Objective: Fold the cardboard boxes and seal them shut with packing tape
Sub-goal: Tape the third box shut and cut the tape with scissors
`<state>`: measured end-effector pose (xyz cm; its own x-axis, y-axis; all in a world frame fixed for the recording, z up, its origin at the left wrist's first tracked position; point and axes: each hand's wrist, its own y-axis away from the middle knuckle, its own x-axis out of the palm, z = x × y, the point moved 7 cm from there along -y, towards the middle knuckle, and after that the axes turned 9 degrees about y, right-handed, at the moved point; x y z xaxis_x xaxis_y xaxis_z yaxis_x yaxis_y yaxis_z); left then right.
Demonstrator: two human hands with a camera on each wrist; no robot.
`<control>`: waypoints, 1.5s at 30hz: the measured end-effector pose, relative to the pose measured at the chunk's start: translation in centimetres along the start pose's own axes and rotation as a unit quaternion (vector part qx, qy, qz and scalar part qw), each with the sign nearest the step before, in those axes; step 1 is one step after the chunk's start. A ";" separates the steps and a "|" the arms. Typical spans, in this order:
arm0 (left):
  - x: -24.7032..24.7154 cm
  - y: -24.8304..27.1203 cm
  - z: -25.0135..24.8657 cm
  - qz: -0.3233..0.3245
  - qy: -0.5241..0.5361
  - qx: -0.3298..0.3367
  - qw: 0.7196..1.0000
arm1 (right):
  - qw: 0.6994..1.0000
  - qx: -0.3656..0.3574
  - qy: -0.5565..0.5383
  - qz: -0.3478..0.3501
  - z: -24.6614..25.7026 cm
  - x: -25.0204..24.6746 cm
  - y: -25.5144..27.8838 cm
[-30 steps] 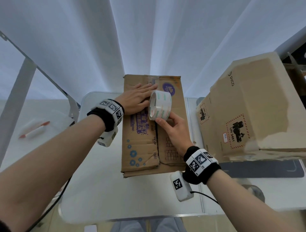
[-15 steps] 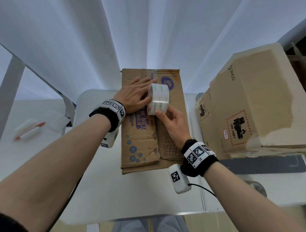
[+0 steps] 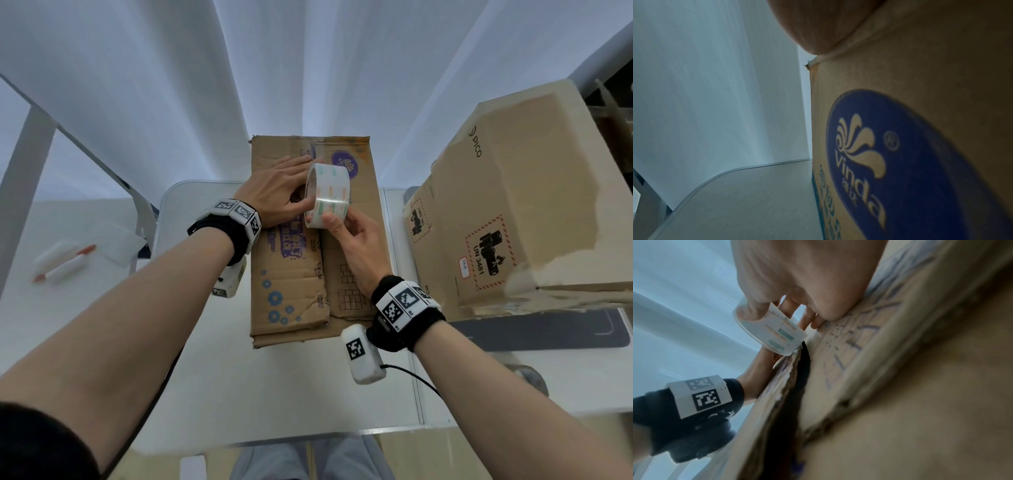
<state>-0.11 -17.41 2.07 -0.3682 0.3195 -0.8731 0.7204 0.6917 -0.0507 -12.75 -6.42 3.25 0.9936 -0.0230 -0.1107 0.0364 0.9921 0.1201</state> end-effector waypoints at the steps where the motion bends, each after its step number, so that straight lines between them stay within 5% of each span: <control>1: 0.0 -0.1 0.1 0.000 0.000 0.000 1.000 | 1.000 -0.001 0.011 0.001 0.1 0.0 -0.1; 21: 0.4 -0.2 -0.1 0.036 -0.036 -0.036 0.998 | 0.996 0.029 0.075 0.023 0.3 -1.1 1.4; 29: -0.6 0.7 -0.7 0.008 0.018 0.035 0.999 | 0.995 0.042 0.090 0.009 0.0 -1.1 1.7; 37: -0.3 1.0 -0.3 0.100 0.025 0.007 0.995 | 0.988 0.077 0.121 0.062 0.2 -0.7 1.4; 45: 0.8 1.3 -0.1 0.098 -0.017 -0.009 0.995 | 0.987 0.068 0.130 0.070 0.2 -0.2 1.5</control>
<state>0.47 -16.15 1.32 -0.2017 0.4272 -0.8814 0.7655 0.6301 0.1302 -12.86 -4.98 3.63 0.9297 0.1635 -0.3300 -0.0686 0.9573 0.2809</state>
